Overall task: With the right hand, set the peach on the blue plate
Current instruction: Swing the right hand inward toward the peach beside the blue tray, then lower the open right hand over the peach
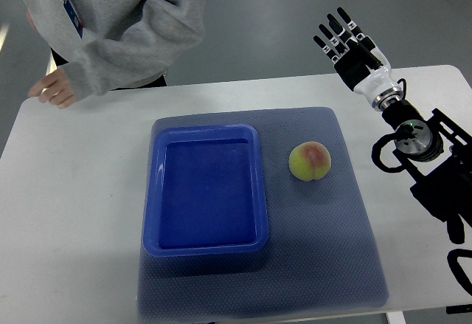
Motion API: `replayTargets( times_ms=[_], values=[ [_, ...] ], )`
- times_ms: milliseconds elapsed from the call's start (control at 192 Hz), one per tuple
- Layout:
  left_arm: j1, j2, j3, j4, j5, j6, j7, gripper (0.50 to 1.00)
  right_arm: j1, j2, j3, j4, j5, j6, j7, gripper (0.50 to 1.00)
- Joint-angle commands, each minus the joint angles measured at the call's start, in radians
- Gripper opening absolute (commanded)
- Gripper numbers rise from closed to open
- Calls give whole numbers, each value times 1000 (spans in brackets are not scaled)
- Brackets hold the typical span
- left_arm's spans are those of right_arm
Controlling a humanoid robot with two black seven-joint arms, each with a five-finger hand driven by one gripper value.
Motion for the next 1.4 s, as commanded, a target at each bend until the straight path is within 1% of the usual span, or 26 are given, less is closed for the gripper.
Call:
replayTargets(
  times_ms=[0,360,365,381,465,470,564,611,616,668,705,752,757,830,882,887,919,939,992,997,1059,1080,1133,1138,1190,1394],
  values=[
    [0,0,0,1,-1,0,0,1000,0,0,-2,0,0,0,0,930],
    [0,0,0,1,-3,0,-3,1000,18,-22,-5,15,-18,3,-5,930],
    [0,0,0,2,-3,0,-3,1000,23,-40,-15,15,-52,5,-5,930],
    [0,0,0,2,-3,0,-3,1000,25,-48,-23,17,-73,6,-6,930],
    [0,0,0,2,-3,0,-3,1000,37,-57,-34,23,-107,8,-8,930],
    [0,0,0,2,-3,0,-3,1000,58,-66,-64,32,-170,11,-9,930],
    [0,0,0,2,-3,0,-3,1000,86,-109,-173,60,-297,41,-28,930],
    [0,0,0,2,-3,0,-3,1000,86,-109,-173,60,-298,41,-28,930],
    [0,0,0,1,-3,0,-3,1000,118,-147,-249,66,-387,54,-49,930],
    [0,0,1,-1,-1,0,-2,1000,166,-186,-350,72,-489,77,-64,930],
    [0,0,3,-1,-1,-1,0,1000,204,-209,-411,83,-534,98,-67,930],
    [0,0,3,-1,-1,-1,0,1000,204,-209,-411,83,-534,98,-67,930],
    [0,0,3,-2,-1,-1,0,1000,277,-254,-495,112,-566,144,-69,930],
    [0,0,5,-5,0,-6,0,1000,399,-328,-667,132,-595,209,-103,930],
    [0,0,5,-5,0,-6,0,1000,399,-328,-667,132,-595,209,-103,930],
    [0,0,5,-7,0,-8,2,1000,511,-347,-828,136,-630,241,-133,930],
    [0,0,5,-7,0,-9,2,1000,583,-353,-929,147,-646,256,-146,930],
    [-2,0,5,-8,0,-9,2,1000,624,-356,-983,159,-652,262,-150,930],
    [-2,0,5,-8,0,-9,2,1000,624,-356,-983,159,-652,262,-150,930],
    [-2,0,5,-8,0,-9,0,1000,711,-359,-1087,188,-650,271,-167,930],
    [-6,0,3,-8,0,-9,2,1000,787,-356,-1163,219,-649,278,-210,930],
    [-6,0,5,-10,0,-9,2,1000,801,-353,-1178,230,-649,278,-232,930],
    [-6,0,5,-10,0,-9,2,1000,801,-353,-1178,230,-649,278,-232,930],
    [-9,0,5,-10,0,-14,2,1000,819,-345,-1208,256,-649,278,-279,930],
    [-11,0,3,-12,2,-15,2,1000,822,-336,-1233,267,-650,267,-307,930],
    [-13,0,3,-13,3,-18,0,1000,804,-312,-1250,267,-658,256,-313,930]
  ],
)
